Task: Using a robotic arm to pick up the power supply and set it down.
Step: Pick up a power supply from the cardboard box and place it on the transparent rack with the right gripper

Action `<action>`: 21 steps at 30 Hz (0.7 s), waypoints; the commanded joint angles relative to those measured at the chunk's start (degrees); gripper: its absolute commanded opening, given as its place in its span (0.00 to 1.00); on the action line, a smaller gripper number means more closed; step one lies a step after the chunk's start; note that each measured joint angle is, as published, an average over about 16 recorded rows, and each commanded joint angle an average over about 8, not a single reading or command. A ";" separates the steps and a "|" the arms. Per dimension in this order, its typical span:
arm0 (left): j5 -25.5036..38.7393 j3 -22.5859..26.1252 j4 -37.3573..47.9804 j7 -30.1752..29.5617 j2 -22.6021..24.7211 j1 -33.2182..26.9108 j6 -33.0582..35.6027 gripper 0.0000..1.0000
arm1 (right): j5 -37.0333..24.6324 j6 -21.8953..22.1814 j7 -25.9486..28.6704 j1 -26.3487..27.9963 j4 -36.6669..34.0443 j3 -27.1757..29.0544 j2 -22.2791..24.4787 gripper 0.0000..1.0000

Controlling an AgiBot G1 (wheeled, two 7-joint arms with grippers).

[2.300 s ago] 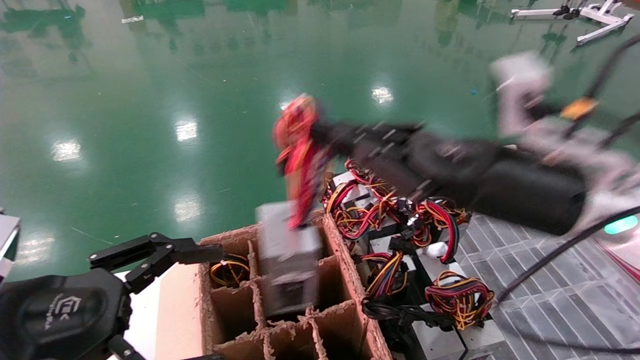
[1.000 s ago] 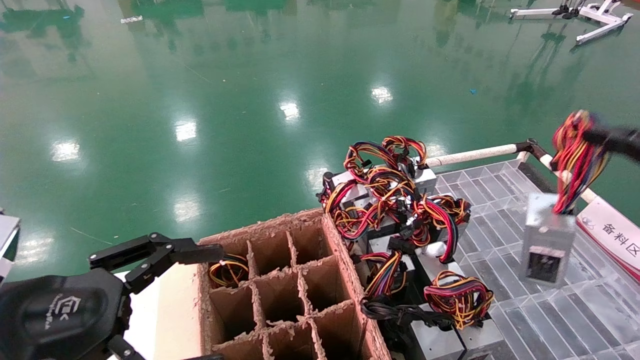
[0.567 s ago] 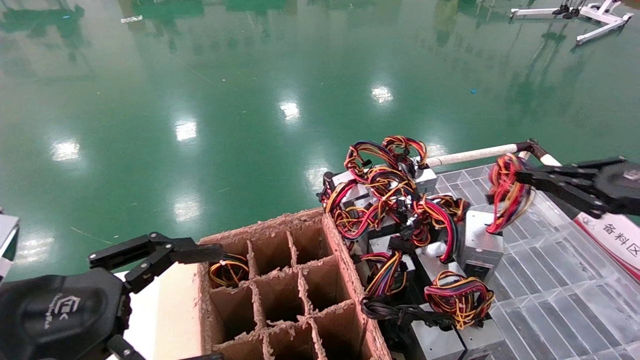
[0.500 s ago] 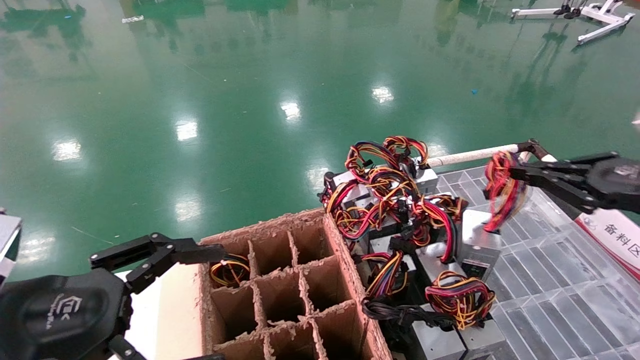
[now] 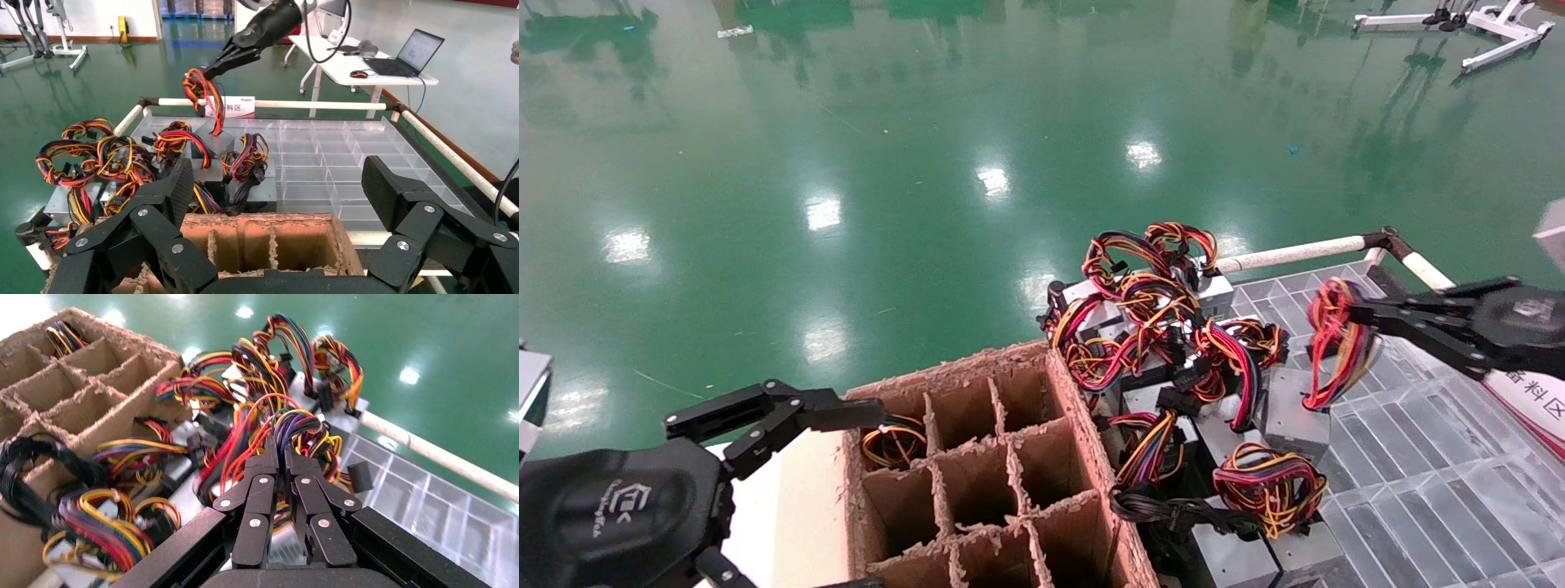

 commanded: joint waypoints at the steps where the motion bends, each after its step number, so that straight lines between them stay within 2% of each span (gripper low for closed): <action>1: 0.00 0.00 0.00 0.00 0.00 0.00 0.00 1.00 | -0.23 -0.43 -0.26 0.25 -0.39 -0.16 0.74 0.00; 21: 0.00 0.00 0.00 0.00 0.00 0.00 0.00 1.00 | -0.17 -1.58 2.97 -1.54 3.79 -2.80 7.01 0.00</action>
